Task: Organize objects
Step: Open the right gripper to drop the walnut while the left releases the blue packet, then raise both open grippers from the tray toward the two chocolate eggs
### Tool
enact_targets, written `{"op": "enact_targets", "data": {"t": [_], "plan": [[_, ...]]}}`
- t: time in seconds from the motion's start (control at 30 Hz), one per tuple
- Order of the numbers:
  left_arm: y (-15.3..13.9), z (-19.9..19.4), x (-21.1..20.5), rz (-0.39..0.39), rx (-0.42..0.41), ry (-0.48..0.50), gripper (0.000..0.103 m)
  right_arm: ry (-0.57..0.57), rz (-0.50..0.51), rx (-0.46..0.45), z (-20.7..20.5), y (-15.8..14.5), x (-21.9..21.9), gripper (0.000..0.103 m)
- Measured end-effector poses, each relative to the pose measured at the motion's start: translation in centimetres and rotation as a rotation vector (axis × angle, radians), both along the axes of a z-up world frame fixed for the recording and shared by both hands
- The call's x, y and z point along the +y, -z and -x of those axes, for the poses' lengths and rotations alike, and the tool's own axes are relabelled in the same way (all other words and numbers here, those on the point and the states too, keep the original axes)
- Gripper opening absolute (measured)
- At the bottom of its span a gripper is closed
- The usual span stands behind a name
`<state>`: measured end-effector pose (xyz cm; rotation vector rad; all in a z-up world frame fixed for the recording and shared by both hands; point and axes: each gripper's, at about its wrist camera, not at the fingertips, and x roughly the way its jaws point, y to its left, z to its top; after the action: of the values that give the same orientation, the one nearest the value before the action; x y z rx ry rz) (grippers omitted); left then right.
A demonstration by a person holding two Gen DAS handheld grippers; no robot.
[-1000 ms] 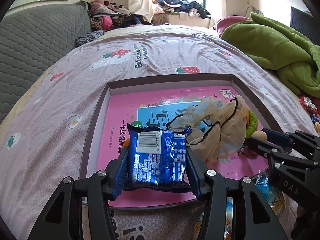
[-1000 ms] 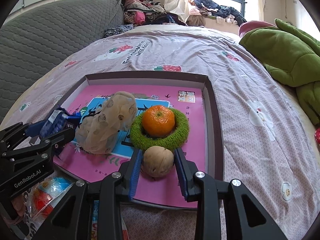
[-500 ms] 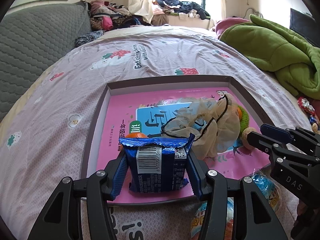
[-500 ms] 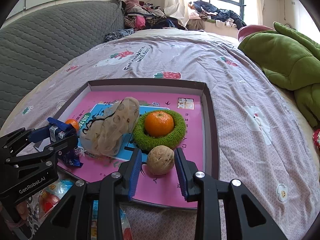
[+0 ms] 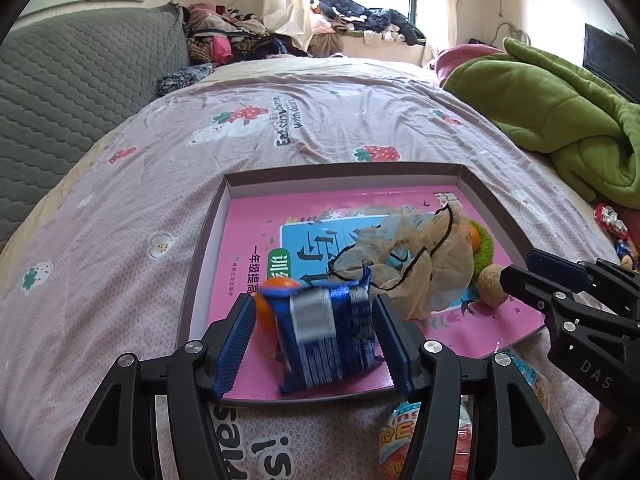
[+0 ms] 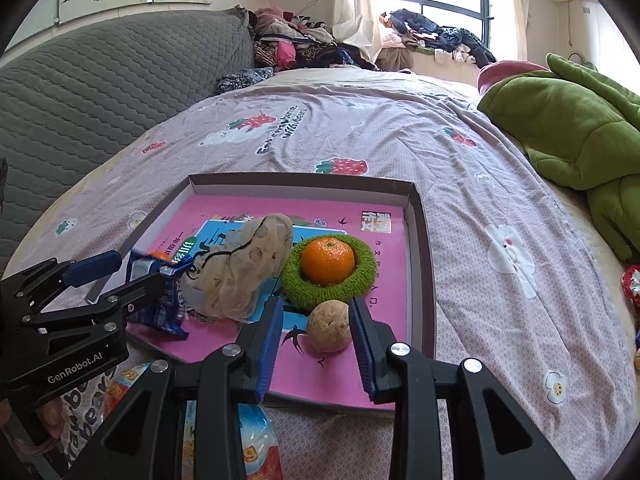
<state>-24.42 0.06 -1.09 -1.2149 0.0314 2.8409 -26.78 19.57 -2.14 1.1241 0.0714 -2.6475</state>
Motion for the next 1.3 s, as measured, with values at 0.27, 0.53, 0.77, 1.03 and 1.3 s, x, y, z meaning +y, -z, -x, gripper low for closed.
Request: {"op": "enact_targets", "data": {"t": [0.27, 0.53, 0.77, 1.03, 1.3], "plan": [[-1.1, -0.6, -0.1, -0.003, 0.015, 0.0, 0.066, -0.002, 0.004, 0.027, -0.7, -1.2, 0.0, 0.034], [-2.9, -1.7, -0.1, -0.007, 0.047, 0.001, 0.068, -0.016, -0.015, 0.088, -2.1, -3.2, -0.7, 0.046], [-4.6, -2.7, -0.2, 0.002, 0.073, -0.003, 0.069, -0.021, -0.031, 0.14, -3.5, -4.7, -1.1, 0.05], [-6.6, -4.2, -0.7, 0.003, 0.106, -0.016, 0.069, -0.013, -0.023, 0.182, -4.9, -6.4, -0.7, 0.051], [-8.3, -6.0, -0.8, -0.001, 0.129, -0.016, 0.069, -0.023, 0.015, 0.197, -6.6, -8.1, 0.0, 0.051]]}}
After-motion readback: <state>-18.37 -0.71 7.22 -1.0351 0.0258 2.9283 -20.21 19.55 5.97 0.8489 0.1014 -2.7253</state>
